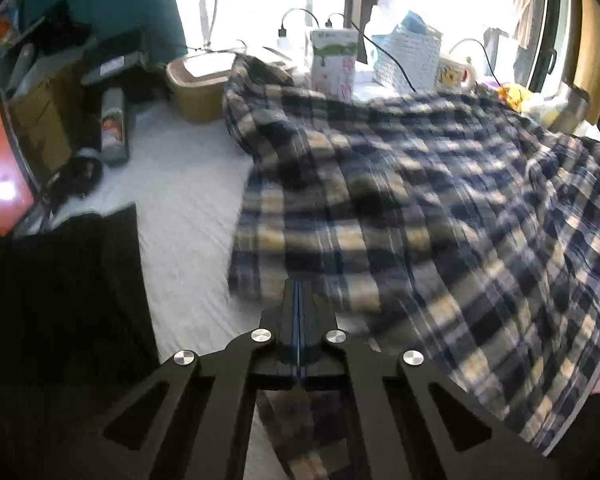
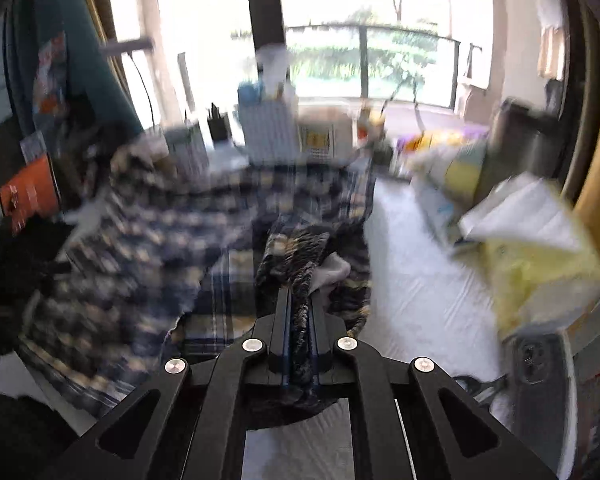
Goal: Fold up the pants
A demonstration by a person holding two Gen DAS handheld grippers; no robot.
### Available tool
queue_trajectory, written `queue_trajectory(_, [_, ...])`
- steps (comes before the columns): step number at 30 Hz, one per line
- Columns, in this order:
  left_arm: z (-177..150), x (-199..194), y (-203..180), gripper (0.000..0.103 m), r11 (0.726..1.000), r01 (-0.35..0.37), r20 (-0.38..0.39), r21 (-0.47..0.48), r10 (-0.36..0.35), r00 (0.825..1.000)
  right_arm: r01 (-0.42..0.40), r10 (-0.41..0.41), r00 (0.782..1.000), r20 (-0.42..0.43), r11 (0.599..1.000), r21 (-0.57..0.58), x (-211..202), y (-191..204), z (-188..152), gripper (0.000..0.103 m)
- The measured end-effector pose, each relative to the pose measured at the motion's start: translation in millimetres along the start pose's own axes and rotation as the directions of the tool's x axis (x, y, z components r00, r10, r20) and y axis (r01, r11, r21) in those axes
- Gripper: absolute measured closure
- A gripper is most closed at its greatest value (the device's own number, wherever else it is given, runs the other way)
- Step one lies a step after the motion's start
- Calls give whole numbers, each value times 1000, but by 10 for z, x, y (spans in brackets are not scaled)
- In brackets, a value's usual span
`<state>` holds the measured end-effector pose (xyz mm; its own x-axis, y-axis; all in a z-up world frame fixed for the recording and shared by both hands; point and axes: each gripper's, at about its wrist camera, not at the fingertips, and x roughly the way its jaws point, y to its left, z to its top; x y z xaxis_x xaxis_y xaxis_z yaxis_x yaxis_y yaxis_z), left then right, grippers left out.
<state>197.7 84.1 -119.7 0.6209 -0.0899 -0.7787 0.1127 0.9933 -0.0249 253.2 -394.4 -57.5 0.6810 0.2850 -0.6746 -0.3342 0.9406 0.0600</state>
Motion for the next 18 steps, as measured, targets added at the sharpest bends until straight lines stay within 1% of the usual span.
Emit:
queue_trajectory(2, [118,-3,33,103,1000,-7,19,9,7,1000,2,-2,999,44,1000,4,-179,33,81,96])
queue_trajectory(4, [197,6,37,103,999,17,8,27,-17,1000,16,-16,997,71,1000,7,-303,41,128,96])
queue_trajectory(6, [214,-2,18,103,997,48,-21,59,-47,999,63,-62,995,75,998,-12,-346,33,132,96])
queue_trajectory(7, [200,-9,11,103,996,55,-30,68,-53,998,102,-100,993,66,995,-20,-328,6,98,96])
queue_trajectory(8, [170,-17,5,102,995,68,-47,74,-64,997,135,-134,990,38,991,-21,-274,-50,44,96])
queue_trajectory(9, [123,-27,10,91,994,82,-63,79,-77,995,155,-155,988,9,988,-14,-209,-105,-16,96])
queue_trajectory(10, [64,-48,21,61,994,83,-72,76,-78,994,175,-175,984,-25,985,-1,-123,-156,-91,96])
queue_trajectory(11, [-5,-69,52,45,995,81,-79,63,-76,994,186,-185,981,-66,982,14,-36,-220,-192,96])
queue_trajectory(12, [-74,-98,92,31,995,87,-79,38,-84,993,188,-185,978,-95,982,30,25,-261,-280,96])
queue_trajectory(14, [-173,-125,151,31,994,111,-93,-15,-112,989,190,-179,974,-142,979,69,164,-339,-464,96])
queue_trajectory(16, [-261,-132,169,31,989,136,-111,-56,-142,984,188,-173,973,-152,978,93,207,-387,-566,96])
queue_trajectory(18, [-320,-173,123,31,988,140,-90,-59,-145,985,181,-163,976,-147,977,112,243,-412,-609,96])
